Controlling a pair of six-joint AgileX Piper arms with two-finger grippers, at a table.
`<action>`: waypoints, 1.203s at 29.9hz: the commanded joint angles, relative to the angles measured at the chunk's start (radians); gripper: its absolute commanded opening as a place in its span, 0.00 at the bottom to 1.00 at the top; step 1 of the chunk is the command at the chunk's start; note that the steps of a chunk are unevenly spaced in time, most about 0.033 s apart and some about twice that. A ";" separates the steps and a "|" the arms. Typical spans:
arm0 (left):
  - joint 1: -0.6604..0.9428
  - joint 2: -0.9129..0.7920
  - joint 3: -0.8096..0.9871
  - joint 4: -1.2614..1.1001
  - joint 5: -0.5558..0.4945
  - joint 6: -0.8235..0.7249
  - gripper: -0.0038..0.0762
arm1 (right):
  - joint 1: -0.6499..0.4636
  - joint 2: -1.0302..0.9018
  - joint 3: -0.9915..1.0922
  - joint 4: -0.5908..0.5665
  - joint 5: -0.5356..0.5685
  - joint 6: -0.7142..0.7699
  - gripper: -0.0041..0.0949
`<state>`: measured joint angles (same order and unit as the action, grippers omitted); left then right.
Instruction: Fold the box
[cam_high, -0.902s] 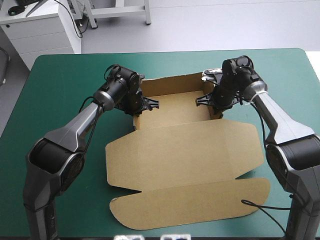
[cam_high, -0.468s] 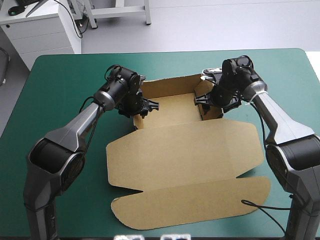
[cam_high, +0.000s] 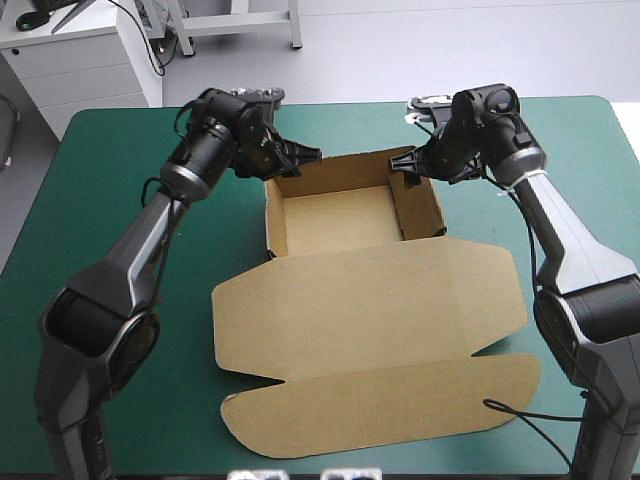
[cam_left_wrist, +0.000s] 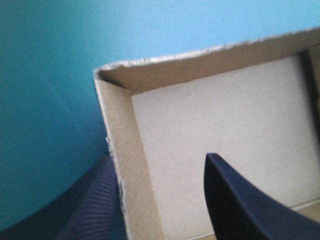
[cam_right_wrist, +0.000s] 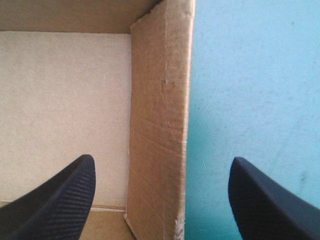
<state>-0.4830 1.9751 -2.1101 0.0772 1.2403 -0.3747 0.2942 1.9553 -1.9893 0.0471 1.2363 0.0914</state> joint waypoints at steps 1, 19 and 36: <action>-0.005 -0.159 -0.053 0.005 0.049 0.036 0.46 | -0.004 -0.098 -0.041 -0.012 0.012 0.002 0.74; -0.058 -0.693 0.450 -0.044 0.048 0.312 0.04 | -0.004 -0.222 0.167 -0.009 -0.004 -0.051 0.74; -0.058 -1.417 1.328 0.001 -0.277 0.299 0.04 | -0.004 -0.049 0.173 0.016 -0.053 -0.063 0.74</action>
<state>-0.5342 0.6389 -0.8351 0.0780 1.0688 -0.0650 0.2942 1.9413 -1.7899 0.0488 1.2043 0.0382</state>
